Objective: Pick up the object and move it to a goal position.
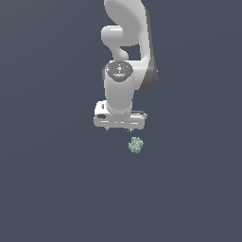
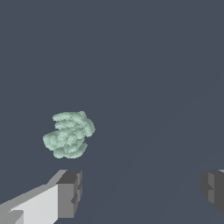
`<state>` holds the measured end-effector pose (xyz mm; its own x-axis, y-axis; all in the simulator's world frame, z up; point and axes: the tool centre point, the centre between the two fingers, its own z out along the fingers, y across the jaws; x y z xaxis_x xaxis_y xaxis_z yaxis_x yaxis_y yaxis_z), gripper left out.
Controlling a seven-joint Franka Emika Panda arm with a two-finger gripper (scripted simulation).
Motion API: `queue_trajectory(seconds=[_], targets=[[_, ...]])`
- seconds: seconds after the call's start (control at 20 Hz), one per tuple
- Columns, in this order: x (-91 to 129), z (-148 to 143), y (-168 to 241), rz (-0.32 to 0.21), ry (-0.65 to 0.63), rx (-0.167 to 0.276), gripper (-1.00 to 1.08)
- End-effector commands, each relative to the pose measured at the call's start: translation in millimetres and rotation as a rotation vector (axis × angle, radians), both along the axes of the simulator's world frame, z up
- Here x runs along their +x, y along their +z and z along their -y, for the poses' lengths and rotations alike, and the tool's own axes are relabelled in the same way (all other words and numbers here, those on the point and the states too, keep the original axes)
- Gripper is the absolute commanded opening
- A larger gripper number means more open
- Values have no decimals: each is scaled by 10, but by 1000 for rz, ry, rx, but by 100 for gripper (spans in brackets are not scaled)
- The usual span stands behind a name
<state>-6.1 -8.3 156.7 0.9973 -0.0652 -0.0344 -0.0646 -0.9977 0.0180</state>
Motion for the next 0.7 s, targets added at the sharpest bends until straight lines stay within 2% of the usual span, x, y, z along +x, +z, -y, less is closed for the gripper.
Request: queue_trajectory(seconds=[0.0, 0.65], targets=[[7, -34, -25, 1, -16, 0, 100], [81, -408, -309, 19, -218, 4, 100]])
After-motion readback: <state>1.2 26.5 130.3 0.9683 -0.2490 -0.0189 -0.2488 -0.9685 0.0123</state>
